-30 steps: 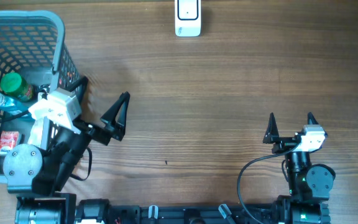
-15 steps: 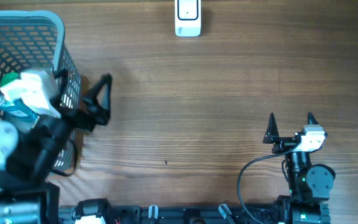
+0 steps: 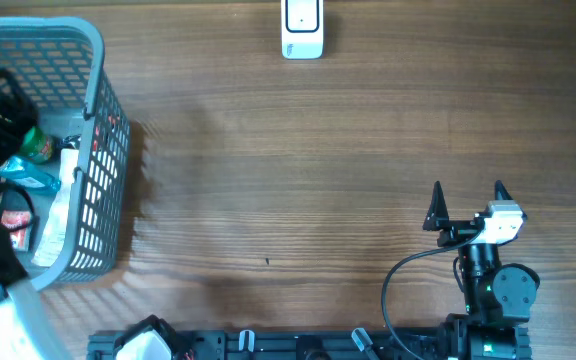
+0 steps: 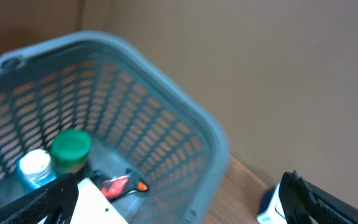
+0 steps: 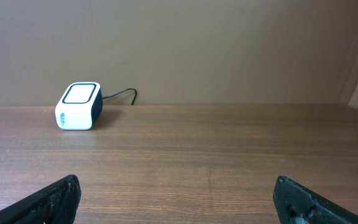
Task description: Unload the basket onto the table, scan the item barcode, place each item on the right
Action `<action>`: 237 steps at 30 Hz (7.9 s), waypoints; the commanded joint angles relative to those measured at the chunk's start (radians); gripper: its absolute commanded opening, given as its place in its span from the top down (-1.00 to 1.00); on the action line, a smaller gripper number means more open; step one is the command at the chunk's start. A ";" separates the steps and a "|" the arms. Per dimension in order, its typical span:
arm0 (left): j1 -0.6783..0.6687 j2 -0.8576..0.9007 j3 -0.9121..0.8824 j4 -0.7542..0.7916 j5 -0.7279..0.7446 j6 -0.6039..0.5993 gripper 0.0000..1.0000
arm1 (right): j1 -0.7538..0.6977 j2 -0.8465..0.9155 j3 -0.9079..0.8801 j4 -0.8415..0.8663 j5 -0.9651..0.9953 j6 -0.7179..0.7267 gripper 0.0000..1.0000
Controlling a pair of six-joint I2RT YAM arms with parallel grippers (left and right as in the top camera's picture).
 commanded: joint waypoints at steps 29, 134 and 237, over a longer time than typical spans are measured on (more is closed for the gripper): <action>0.165 0.382 0.011 -0.180 -0.261 -0.386 -1.00 | 0.004 0.000 -0.001 0.006 -0.013 -0.010 -1.00; -0.016 -0.036 0.012 -0.075 0.240 -0.528 0.63 | 0.004 0.000 -0.001 0.006 -0.013 -0.008 -1.00; -1.062 0.755 0.072 -0.264 -0.683 -1.296 -0.52 | 0.004 0.000 -0.001 0.006 -0.013 -0.009 -1.00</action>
